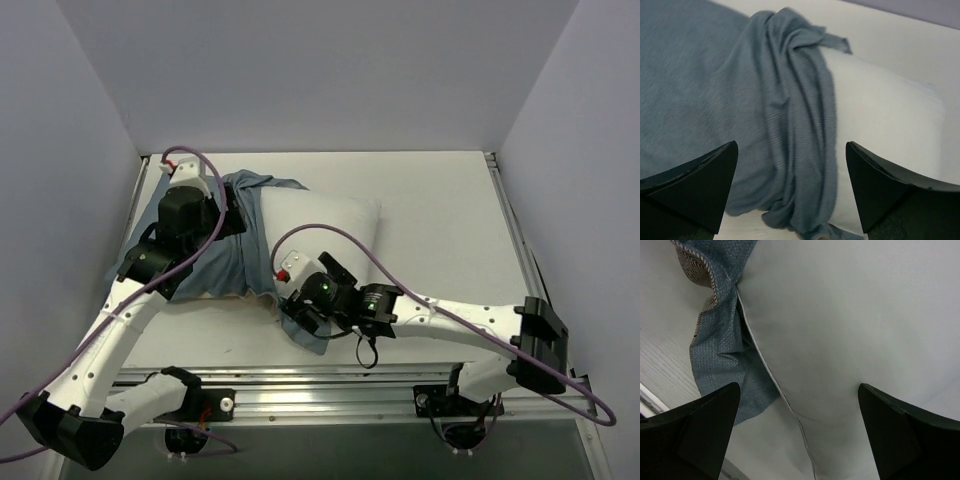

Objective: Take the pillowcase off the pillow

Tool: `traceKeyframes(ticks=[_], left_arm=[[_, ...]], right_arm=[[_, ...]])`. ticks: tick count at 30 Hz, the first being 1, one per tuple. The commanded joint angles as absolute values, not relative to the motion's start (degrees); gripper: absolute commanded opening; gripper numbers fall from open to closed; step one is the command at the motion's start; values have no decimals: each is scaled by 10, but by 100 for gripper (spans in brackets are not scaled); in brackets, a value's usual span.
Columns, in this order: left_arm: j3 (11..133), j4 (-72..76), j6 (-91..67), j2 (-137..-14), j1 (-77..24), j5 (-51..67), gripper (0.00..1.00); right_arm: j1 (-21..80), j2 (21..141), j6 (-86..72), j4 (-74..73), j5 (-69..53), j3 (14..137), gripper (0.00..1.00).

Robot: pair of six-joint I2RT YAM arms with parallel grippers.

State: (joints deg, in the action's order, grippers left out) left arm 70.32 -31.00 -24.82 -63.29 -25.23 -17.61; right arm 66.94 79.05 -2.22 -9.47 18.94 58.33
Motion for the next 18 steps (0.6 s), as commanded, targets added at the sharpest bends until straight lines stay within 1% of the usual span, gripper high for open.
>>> traceKeyframes(ticks=[1,7,11,18], left_arm=[[635,-355,-273,-576,-208,-187,97],[544,-364,-268,-483,-148,-182,97],[517,-351,-266,-465,-137,-174,97],[496,-333,-261,-464,-128,-159,97]], right_arm=[[701,840,54,-74,340,606,100],[746,920,105,-56,435,631,100],[751,971,121,-39,514,645,100],[748,1037,174,39,597,651,100]])
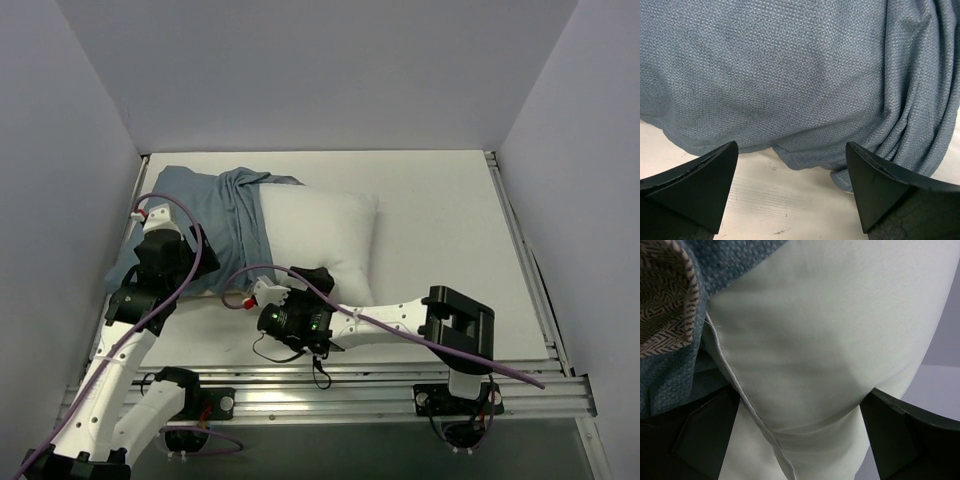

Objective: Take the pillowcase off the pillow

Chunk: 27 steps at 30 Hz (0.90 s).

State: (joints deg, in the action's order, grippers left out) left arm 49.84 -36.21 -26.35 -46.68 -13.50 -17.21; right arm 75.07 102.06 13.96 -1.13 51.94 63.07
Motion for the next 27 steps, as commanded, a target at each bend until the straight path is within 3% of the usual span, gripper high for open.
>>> traceKeyframes(ticks=[1,3,5,6,8,9,11,17,27], left_arm=[[494,-332,-259,-464,-127,-157,97],[493,-331,-259,-463,-127,-154,97],[492,-331,-258,-461,-126,-146,97],[492,-330,-257,-460,-126,-141,97],[494,-330,-252,-460,-127,-127,97],[497,-330,-251,-460,-126,-114,97],[501,-334,-250,-460,-126,-102,97],[515,-344,-246,-470,-126,-62,97],[603,-314,-249,-590,-127,-46,97]], right_arm=[[744,1040,183,48,599,649,100],[736,1042,193,93,611,639,98],[723,1041,210,126,618,623,86],[719,1037,210,146,614,621,63],[706,1029,209,165,602,619,40],[703,1021,209,172,598,617,22],[693,1011,206,181,579,620,2],[672,964,136,126,497,649,0],[659,852,-63,-48,297,727,0]])
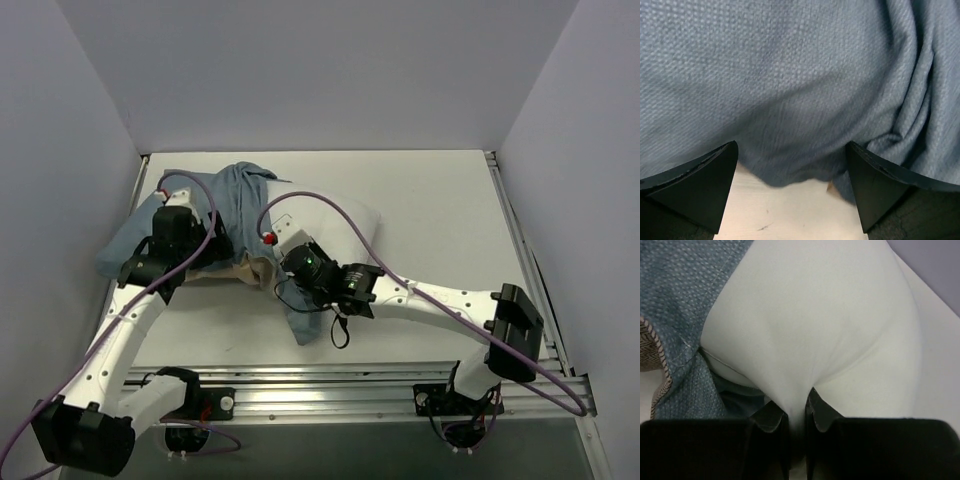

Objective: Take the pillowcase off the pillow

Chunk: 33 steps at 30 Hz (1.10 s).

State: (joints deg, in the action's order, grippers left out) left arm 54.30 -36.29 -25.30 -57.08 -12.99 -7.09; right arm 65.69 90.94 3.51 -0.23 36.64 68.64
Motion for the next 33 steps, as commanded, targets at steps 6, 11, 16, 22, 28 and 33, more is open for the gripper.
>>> traceKeyframes(ticks=[6,11,16,22,28,33], left_arm=[[696,-307,-239,-625,-126,27,97],[674,-301,-262,-589,-127,101,97],[636,-306,-272,-577,-131,118,97],[606,-309,-269,-594,-136,94,88],[595,-292,-280,-633,-155,85,52],[626,-300,-259,-646,-154,26,2]], right_arm=[[638,840,-184,-84,228,745,0],[624,843,-217,-84,195,751,0],[614,843,-221,-77,178,760,0],[614,846,-220,-79,174,766,0],[613,831,-220,-82,173,759,0],[608,788,-220,-119,208,748,0]])
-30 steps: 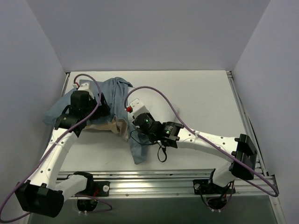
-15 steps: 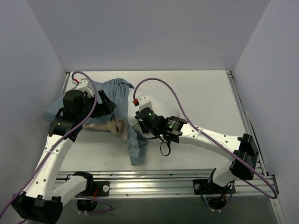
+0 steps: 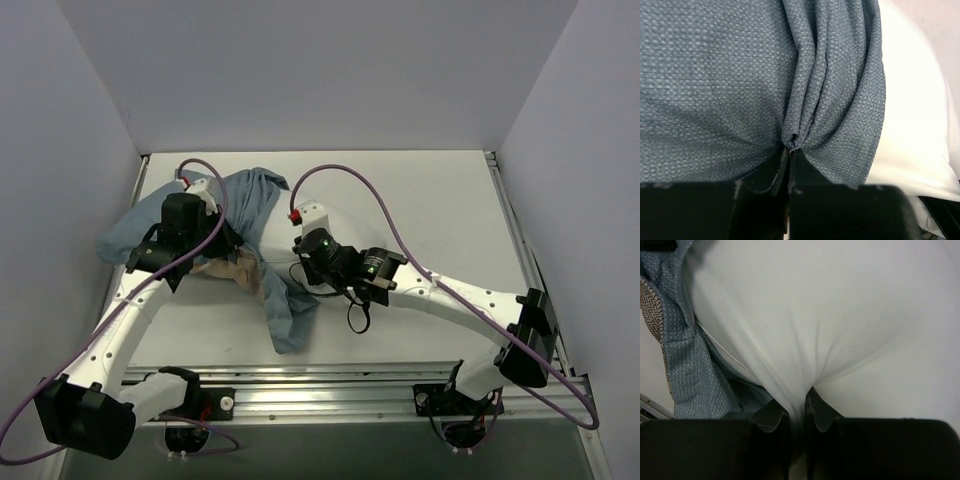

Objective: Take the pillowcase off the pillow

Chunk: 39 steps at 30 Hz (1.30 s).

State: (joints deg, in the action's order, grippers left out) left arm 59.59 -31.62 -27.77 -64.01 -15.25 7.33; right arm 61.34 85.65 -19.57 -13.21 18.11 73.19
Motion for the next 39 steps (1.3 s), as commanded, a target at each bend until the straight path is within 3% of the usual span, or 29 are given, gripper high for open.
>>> traceKeyframes(ticks=[1,10,18,24,28,35,39], left_arm=[[648,-306,-248,-649,-153,10,2],[758,-351,-145,-704,-118,-183,2],[767,-323,-172,-766,-110,-203,3],[743,-247,-219,-761,-112,-109,6],[763,-231,-214,-764,-108,-169,6],[811,-219,-234,-817,-81,-181,9],[791,-194,-247,-797,-91,-99,15]], right_arm=[[605,777,-221,-135,220,744,0],[523,620,-235,-281,255,729,0],[515,523,-229,-361,257,787,0],[514,532,-210,-316,177,768,0],[514,526,-203,-304,166,776,0],[514,580,-163,-347,252,978,0],[514,627,-149,-311,208,1020,0]])
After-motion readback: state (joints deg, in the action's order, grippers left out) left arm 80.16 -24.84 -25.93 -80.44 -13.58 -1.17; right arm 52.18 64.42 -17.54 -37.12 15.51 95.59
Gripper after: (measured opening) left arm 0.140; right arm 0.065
